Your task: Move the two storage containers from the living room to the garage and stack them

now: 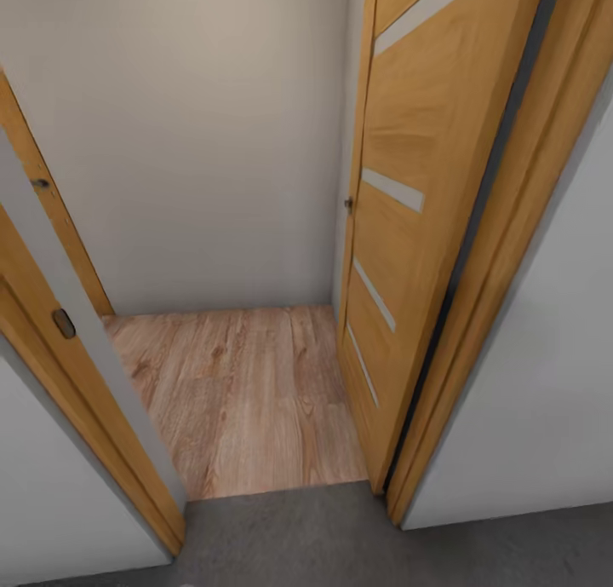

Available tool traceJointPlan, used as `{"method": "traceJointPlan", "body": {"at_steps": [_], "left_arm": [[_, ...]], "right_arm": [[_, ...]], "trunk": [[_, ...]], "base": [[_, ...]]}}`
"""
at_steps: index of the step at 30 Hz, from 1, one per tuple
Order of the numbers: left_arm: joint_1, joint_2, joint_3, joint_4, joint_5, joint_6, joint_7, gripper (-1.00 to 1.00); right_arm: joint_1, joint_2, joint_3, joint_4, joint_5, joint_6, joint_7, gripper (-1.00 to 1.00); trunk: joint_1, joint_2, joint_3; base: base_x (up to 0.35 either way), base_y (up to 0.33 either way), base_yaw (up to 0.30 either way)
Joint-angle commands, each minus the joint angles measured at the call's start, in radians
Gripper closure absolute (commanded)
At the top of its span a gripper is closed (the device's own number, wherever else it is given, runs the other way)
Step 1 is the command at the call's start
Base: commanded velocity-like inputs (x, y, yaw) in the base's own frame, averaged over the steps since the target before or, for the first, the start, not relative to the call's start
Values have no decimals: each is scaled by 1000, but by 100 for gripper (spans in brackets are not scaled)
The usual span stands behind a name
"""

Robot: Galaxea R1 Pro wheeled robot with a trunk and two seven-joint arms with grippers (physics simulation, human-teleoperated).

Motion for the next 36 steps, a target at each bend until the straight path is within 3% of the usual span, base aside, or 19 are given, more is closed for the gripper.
{"method": "traceJointPlan", "body": {"at_steps": [1, 9, 26, 31, 36], "left_arm": [[-1, 0, 1, 0, 5, 4, 3, -100], [-1, 0, 1, 0, 5, 4, 3, -100], [-1, 2, 1, 0, 7, 10, 3, -100], [42, 1, 1, 1, 6, 15, -6, -100], [84, -7, 1, 1, 6, 11, -111, -100]], "right_arm": [[-1, 1, 8, 3, -10, -5, 0, -100], [-1, 0, 8, 3, -10, -6, 0, -100], [-1, 1, 8, 3, -10, -6, 0, -100], [-1, 4, 8, 3, -8, -6, 0, -100], [-1, 9, 9, 3, -7, -6, 2, -100]], "trunk": [[0, 0, -1], [0, 0, -4], [0, 0, -4], [0, 0, -4], [0, 0, -4]], "base": [[206, -173, 267], [206, -170, 233], [171, -57, 11], [3, 0, 0], [0, 0, 0]]}}
